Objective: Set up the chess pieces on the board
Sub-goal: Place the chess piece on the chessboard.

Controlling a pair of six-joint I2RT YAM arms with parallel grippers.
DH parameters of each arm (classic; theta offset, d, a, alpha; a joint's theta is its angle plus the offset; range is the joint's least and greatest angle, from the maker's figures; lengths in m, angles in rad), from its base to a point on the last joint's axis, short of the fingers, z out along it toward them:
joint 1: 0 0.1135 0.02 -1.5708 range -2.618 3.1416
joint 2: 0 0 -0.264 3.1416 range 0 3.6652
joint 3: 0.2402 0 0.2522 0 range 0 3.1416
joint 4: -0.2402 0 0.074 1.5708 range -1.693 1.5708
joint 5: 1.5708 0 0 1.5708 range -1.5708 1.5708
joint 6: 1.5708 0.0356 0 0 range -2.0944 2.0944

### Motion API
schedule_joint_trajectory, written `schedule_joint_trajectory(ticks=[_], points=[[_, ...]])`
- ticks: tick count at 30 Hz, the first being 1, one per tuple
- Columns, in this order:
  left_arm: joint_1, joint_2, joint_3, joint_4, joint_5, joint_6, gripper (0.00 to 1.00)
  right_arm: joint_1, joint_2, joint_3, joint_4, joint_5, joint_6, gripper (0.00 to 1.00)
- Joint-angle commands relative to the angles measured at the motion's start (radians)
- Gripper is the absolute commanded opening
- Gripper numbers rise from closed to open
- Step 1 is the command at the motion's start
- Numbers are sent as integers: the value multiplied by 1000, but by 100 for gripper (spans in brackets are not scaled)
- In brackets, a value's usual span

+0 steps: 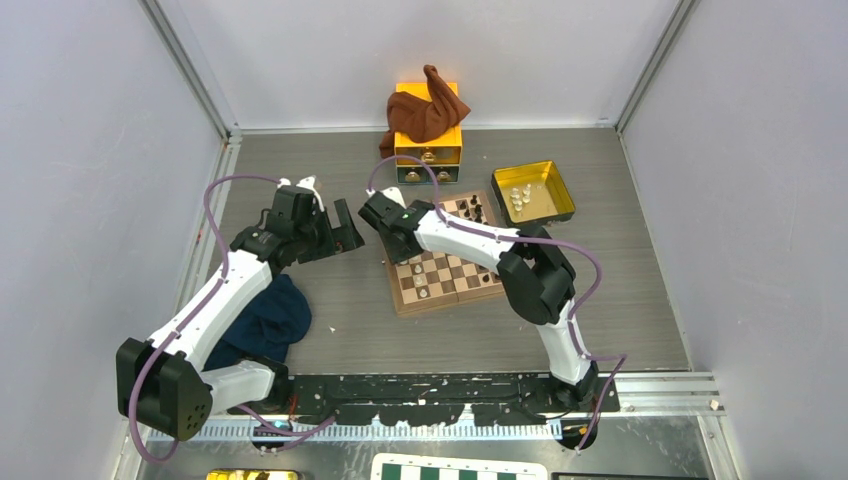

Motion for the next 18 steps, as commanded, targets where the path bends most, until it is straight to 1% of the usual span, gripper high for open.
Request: schedule_joint_trajectory(ticks=[1, 9, 15, 18], points=[[6, -27, 15, 41, 15, -10, 97, 6, -93, 7, 8, 34, -14, 37], [6, -38, 15, 36, 12, -21, 97, 6, -133, 32, -30, 7, -19, 37], [6, -56, 17, 36, -4, -33, 97, 9, -208, 64, -67, -1, -20, 37], [6, -68, 21, 32, -20, -34, 97, 3, -255, 84, -66, 70, -38, 37]])
